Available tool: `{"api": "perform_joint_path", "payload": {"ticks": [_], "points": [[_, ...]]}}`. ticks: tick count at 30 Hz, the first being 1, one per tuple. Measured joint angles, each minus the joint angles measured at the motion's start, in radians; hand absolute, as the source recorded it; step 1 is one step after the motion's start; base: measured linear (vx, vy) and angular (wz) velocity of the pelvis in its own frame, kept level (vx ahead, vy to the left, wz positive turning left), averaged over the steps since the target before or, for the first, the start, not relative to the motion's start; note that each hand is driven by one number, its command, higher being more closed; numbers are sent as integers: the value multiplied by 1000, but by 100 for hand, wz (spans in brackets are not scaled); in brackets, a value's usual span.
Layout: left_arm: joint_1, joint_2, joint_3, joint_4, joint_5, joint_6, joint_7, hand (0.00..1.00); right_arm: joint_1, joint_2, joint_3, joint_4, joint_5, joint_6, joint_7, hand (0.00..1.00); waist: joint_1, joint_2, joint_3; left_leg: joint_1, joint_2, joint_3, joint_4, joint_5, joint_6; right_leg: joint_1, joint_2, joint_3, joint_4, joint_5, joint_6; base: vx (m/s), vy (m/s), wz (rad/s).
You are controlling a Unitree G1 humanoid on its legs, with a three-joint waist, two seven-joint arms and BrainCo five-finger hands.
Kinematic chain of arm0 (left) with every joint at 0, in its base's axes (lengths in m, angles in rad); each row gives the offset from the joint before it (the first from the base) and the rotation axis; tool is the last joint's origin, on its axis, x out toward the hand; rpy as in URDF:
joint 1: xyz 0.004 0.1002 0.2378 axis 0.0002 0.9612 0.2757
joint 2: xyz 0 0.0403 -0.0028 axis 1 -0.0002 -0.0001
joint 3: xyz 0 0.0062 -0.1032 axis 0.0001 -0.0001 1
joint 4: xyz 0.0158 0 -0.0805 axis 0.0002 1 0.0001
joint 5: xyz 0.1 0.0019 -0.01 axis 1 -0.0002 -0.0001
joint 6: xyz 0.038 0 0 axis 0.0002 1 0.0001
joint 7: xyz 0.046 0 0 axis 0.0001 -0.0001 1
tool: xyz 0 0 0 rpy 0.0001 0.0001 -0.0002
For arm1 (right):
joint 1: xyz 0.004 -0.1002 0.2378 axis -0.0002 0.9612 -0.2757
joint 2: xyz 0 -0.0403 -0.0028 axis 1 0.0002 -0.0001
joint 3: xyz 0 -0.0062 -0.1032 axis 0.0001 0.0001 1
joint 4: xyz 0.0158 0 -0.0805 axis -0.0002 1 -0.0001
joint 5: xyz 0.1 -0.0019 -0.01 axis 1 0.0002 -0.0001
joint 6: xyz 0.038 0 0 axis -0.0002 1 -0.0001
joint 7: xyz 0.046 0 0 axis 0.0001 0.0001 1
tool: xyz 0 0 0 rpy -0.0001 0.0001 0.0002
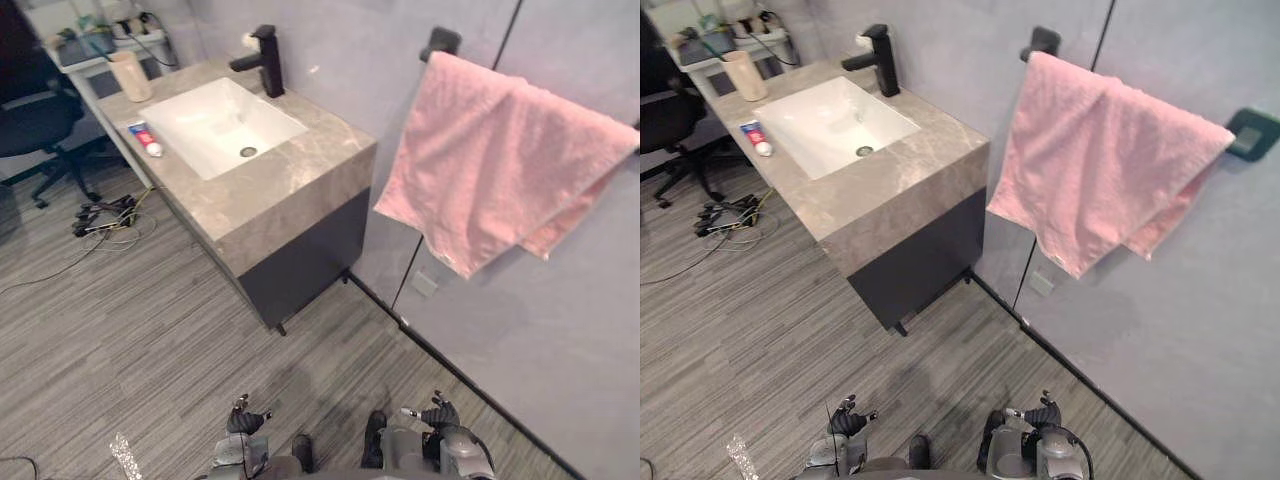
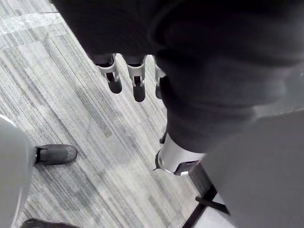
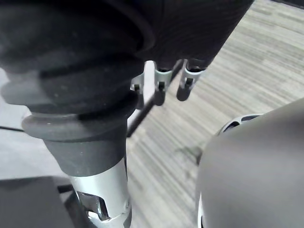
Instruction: Organize washtable
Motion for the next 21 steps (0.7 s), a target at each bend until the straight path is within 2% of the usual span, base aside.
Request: {"api": "perform_joint_path", "payload": {"ticks": [2, 3, 4, 6, 7, 9, 10, 12, 13, 14, 16, 17, 18, 20, 21], "points": [[0, -4, 7, -12, -1, -2, 0, 0, 16, 3, 6, -21, -10, 0, 0, 0, 13, 0, 0, -16, 9, -57, 34, 19, 25, 0, 0, 18, 74, -50, 95, 26, -24, 60], [0, -5, 18, -16, -6, -2, 0, 0, 29, 4, 12, -39, -10, 1, 0, 0, 16, -2, -1, -28, 8, -82, 55, 28, 25, -10, 21, 78, 107, -41, 81, -15, -53, 107], [-2, -9, 34, -15, -17, -2, 0, 0, 51, 2, 33, -78, -10, 0, 1, 0, 12, -4, -3, -79, 1, -147, 132, 14, 26, -45, 48, 291, 194, -24, 44, -15, -59, 117], [-3, -8, 54, -21, -18, -3, 0, 0, 61, 7, 36, -81, -9, -1, 1, 0, 26, -9, -4, -118, -16, -212, 156, 11, 22, -60, 71, 413, 234, -57, 56, 8, -137, 142], [-3, -4, 85, -29, -18, -2, 1, 0, 69, 18, 43, -79, -9, 0, 1, 0, 27, -48, -25, -149, -41, -267, 171, 11, 21, -55, 53, 435, 233, -104, 69, 38, -269, 167], [2, 7, 123, -32, -18, 2, 1, 0, 72, 41, 47, -70, -8, 0, 1, 0, 44, -70, -41, -187, -67, -318, 185, 13, 17, -49, 33, 448, 200, -190, 74, 62, -245, 123], [-3, -2, 139, -29, -18, 4, 1, 0, 60, 55, 46, -58, -8, 1, 7, 0, 56, -66, -41, -194, -67, -342, 182, 21, 5, -39, 28, 410, 186, -206, 70, 39, -146, 69], [2, -11, 140, -29, -18, 4, 1, 0, 50, 63, 43, -50, -7, -1, 17, 0, 58, -54, -44, -229, -57, -374, 206, 27, -4, -36, 26, 344, 165, -207, 66, 22, -121, 88], [1, -15, 140, -31, -18, 4, 1, 0, 45, 57, 51, -46, -8, 0, 18, 0, 63, -31, -48, -258, -49, -387, 229, 21, -15, -38, 43, 321, 164, -208, 62, 39, -152, 94], [2, -22, 139, -31, -19, 4, 2, 0, 42, 51, 66, -44, -8, 0, 18, 0, 80, -31, -47, -284, -48, -424, 235, 18, -19, -33, 46, 278, 145, -209, 59, 39, -114, 71], [-2, -18, 135, -34, -18, 4, 1, 0, 40, 52, 72, -43, -8, -1, 19, 0, 79, -21, -50, -318, -48, -454, 259, 18, -19, -21, 44, 219, 122, -204, 57, 79, -74, 91], [-5, -14, 135, -40, -19, 4, 2, 0, 41, 54, 68, -43, -6, 0, 17, 0, 79, -34, -45, -369, -48, -437, 315, 12, -11, -15, 29, 154, 107, -191, 43, 85, -10, 113], [-12, -11, 135, -43, -19, 4, 2, 0, 39, 53, 64, -43, -4, -1, 17, 0, 77, -30, -43, -401, -47, -379, 364, 6, -2, -7, 22, 122, 104, -191, 43, 94, 18, 148], [-35, -7, 135, -55, -23, 4, 6, 0, 26, 54, 48, -42, 2, 1, 13, 0, 75, -25, -1, -448, 41, 7, 479, -45, 67, 63, 12, 1, 112, -191, 43, 133, 31, 148], [-33, -5, 135, -63, -24, 4, 7, 0, 23, 56, 47, -42, 2, 1, 11, 0, 79, -27, 5, -445, 61, 91, 484, -48, 78, 75, 9, -15, 118, -191, 43, 119, 87, 107]]}}
